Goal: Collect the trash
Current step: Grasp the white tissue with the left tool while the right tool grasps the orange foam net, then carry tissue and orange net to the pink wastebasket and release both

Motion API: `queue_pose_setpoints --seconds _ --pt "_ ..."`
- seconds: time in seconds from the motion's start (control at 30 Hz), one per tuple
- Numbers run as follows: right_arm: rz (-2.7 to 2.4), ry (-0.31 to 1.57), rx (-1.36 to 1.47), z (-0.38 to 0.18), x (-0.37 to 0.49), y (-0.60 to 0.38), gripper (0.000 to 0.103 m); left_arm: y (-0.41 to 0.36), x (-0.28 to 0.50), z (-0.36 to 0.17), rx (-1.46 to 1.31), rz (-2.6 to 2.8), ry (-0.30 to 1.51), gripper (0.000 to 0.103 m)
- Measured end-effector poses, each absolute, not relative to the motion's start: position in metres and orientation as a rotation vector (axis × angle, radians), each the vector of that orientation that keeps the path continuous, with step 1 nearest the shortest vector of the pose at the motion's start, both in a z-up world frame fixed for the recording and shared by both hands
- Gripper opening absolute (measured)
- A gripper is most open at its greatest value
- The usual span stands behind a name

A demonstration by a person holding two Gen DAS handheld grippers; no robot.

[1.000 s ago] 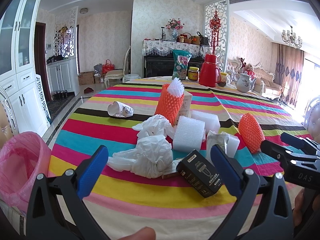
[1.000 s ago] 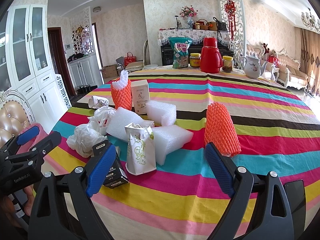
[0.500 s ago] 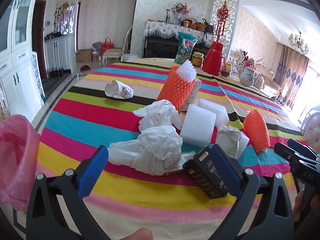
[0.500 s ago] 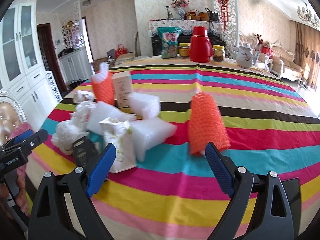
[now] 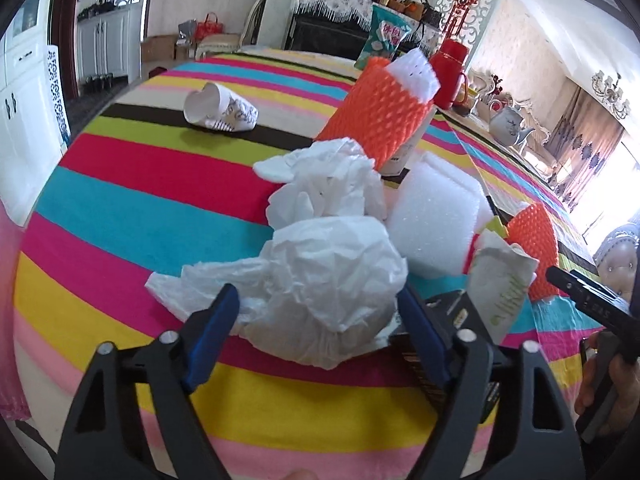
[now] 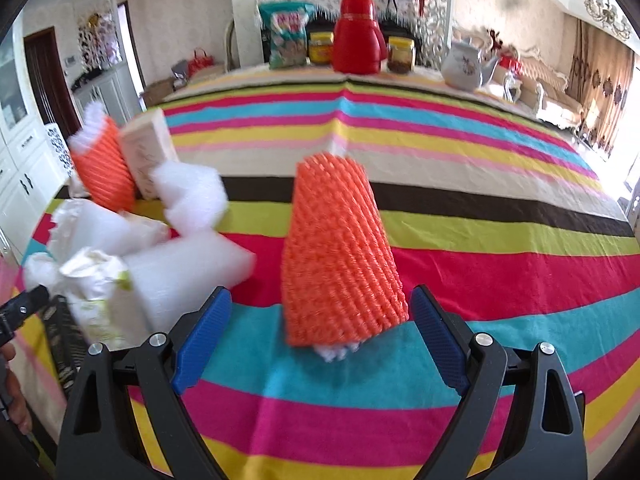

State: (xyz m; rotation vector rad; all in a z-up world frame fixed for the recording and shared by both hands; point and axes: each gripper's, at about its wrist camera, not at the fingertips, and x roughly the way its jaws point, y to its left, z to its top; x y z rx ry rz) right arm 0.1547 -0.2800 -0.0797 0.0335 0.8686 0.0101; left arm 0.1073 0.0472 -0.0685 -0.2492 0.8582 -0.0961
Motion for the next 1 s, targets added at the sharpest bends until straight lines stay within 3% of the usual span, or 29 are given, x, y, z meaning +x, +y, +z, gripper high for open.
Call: queue_pose_setpoints --seconds 0.17,0.23,0.33,0.67,1.0 --pt "0.01 0.932 0.028 -0.094 0.166 -0.283 0.061 0.052 0.111 -0.076 -0.269 -0.113 0.898 0.061" --pt "0.024 0.935 0.031 -0.095 0.166 -0.283 0.046 0.054 0.109 -0.076 -0.276 -0.126 0.895 0.049" --pt "0.036 0.915 0.036 -0.092 0.16 -0.281 0.037 0.055 0.105 -0.071 -0.27 -0.138 0.878 0.041" --pt "0.127 0.734 0.034 -0.036 0.111 -0.244 0.035 0.063 0.069 -0.031 -0.255 -0.143 0.751 0.039" --pt "0.315 0.631 -0.007 0.017 0.088 -0.155 0.035 0.132 0.017 0.024 -0.243 0.029 0.578 0.039"
